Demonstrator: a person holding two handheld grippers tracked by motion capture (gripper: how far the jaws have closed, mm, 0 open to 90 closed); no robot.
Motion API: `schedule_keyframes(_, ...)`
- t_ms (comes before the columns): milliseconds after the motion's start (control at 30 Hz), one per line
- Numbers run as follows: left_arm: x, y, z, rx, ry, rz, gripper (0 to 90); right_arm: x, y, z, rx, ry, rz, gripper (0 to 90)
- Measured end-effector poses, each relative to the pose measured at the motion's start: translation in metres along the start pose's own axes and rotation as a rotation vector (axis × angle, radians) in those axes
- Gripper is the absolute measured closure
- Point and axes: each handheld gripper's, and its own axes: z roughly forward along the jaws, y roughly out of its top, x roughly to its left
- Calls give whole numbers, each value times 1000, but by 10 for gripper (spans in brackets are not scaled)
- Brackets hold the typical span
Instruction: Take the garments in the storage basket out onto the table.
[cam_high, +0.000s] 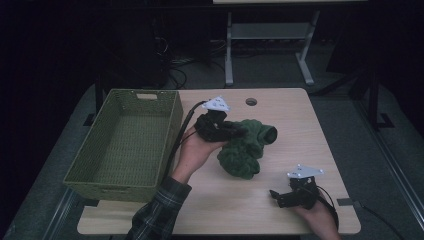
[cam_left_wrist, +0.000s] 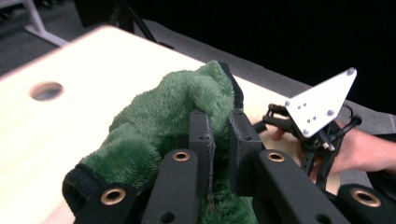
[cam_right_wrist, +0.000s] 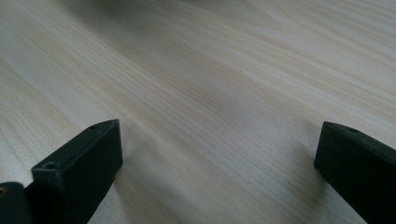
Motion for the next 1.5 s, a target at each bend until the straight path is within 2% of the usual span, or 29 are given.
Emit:
schedule_keyframes(167,-1,-19,24,16,-19,-22,817,0,0,0,1,0,-2,8)
schedule_keyframes(333,-1,-37,44,59,-26,-37,814,0,0,0,3,3,4,8)
schedule_keyframes(533,2,-59,63,110,-26,-54,811,0,0,0,5,2,4,8)
schedule_keyframes(733,8,-77,73,153,-4,-72,788,0,0,0,5,2,3,8)
schedule_keyframes(800,9,-79,72,159,0,-68,728,0,0,0,4,2,3,8)
schedule_keyframes(900,6,-76,66,159,21,-55,593,0,0,0,4,2,3,8)
schedule_keyframes(1033,-1,-71,52,142,21,-40,504,0,0,0,4,2,3,8)
schedule_keyframes(1233,-11,-73,33,121,-18,-39,514,0,0,0,4,2,3,8)
schedule_keyframes(1367,-20,-79,30,120,-41,-31,541,0,0,0,4,2,3,8)
schedule_keyframes(1500,-29,-91,30,120,-51,-26,553,0,0,0,5,2,1,8)
